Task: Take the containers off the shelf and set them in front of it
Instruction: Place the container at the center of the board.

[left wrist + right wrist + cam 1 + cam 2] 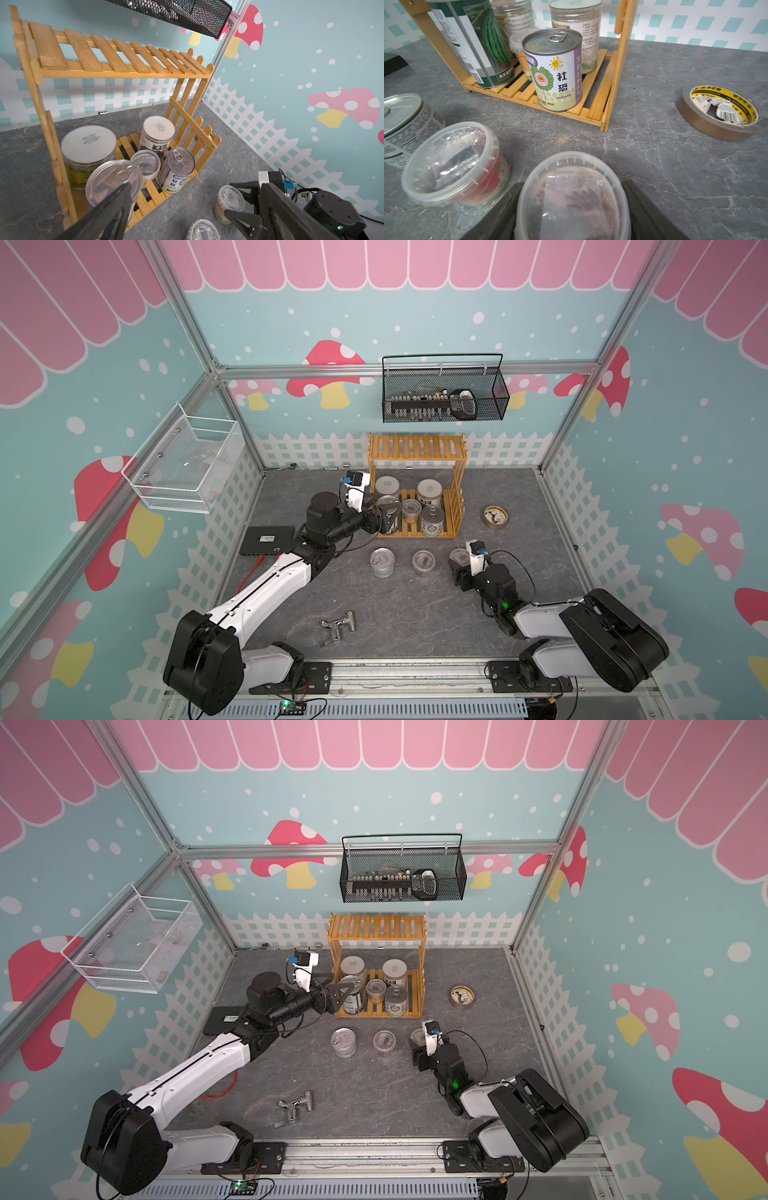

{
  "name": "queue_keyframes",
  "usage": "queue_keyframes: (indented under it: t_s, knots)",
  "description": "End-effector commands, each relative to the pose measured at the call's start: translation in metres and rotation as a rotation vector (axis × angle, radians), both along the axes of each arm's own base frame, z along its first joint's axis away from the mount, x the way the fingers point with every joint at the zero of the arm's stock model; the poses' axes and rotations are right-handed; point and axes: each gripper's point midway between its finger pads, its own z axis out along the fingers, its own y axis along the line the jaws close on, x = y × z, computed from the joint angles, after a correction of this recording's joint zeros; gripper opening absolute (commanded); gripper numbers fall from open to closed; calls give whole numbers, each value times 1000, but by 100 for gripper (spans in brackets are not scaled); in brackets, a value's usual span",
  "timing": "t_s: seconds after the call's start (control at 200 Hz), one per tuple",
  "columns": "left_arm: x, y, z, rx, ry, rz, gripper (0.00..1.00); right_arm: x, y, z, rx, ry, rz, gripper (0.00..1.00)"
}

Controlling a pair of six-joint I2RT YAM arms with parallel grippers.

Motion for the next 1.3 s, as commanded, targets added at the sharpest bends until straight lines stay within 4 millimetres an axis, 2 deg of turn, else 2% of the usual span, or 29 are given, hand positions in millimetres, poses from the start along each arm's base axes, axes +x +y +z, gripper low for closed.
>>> queue_keyframes:
  t_s: [0.0,0.13,0.4,0.595,0.906,1.086,1.291]
  knots:
    - [-4,2,0,4,-4,-8,99,8,1,14,21,-55,-24,75]
    - [-3,2,0,5,-3,-7,99,9,2,10,12,-47,-20,80]
    - [-3,2,-2,11,0,-7,99,9,10,6,31,-29,13,82]
    - [-3,2,-2,11,0,-8,99,8,14,14,49,-38,35,85]
    - [-3,1,-3,16,3,-11,99,10,9,51,47,-88,15,94]
    - [-4,3,-2,17,7,-6,99,10,27,84,102,-102,95,94]
    - [-4,4,-4,21,15,3,99,17,52,98,150,-40,112,94]
